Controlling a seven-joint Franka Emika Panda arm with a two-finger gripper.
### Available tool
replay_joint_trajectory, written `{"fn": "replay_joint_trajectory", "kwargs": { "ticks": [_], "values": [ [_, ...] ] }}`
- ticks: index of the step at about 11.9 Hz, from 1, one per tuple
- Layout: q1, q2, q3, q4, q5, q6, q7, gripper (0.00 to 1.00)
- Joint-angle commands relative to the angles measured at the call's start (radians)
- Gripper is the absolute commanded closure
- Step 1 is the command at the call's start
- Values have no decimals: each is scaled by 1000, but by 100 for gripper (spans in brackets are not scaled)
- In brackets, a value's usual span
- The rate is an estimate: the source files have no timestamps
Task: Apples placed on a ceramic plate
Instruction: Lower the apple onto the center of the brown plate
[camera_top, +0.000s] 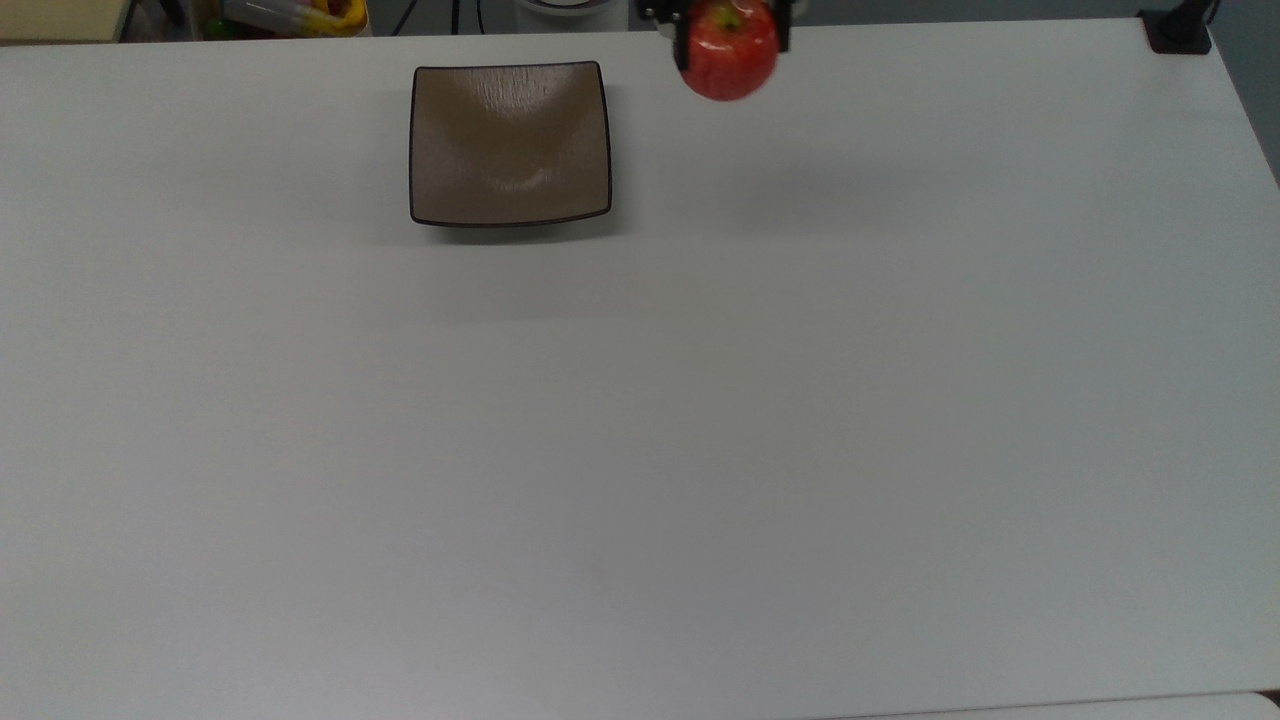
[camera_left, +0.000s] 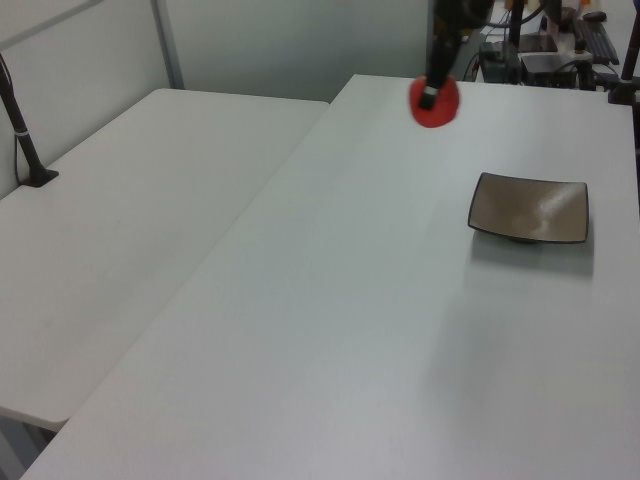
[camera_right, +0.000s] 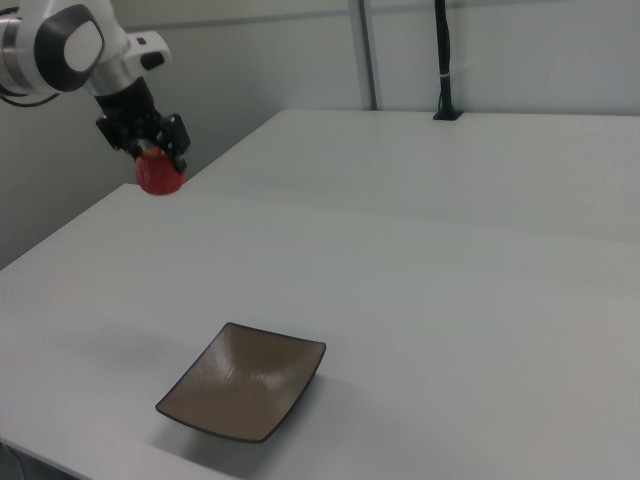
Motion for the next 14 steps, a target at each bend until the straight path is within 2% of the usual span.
{"fn": "replay_joint_trajectory", "kwargs": {
  "ticks": [1, 3, 5, 6, 7, 10, 12, 14],
  "values": [
    [-104, -120, -1, -166, 123, -95, -261, 83],
    [-122, -146, -44, -233, 124, -115, -383, 79],
    [-133, -178, -84, -341, 113, -108, -543, 79],
    [-148, -180, -96, -372, 113, -107, -581, 79],
    [-161, -177, -106, -401, 111, -101, -602, 79],
    [-176, -177, -106, -572, 111, 125, -624, 79],
    [-190, -165, -106, -625, 108, 211, -626, 79],
    [-184, -165, -106, -715, 85, 323, -626, 79]
  ]
}}
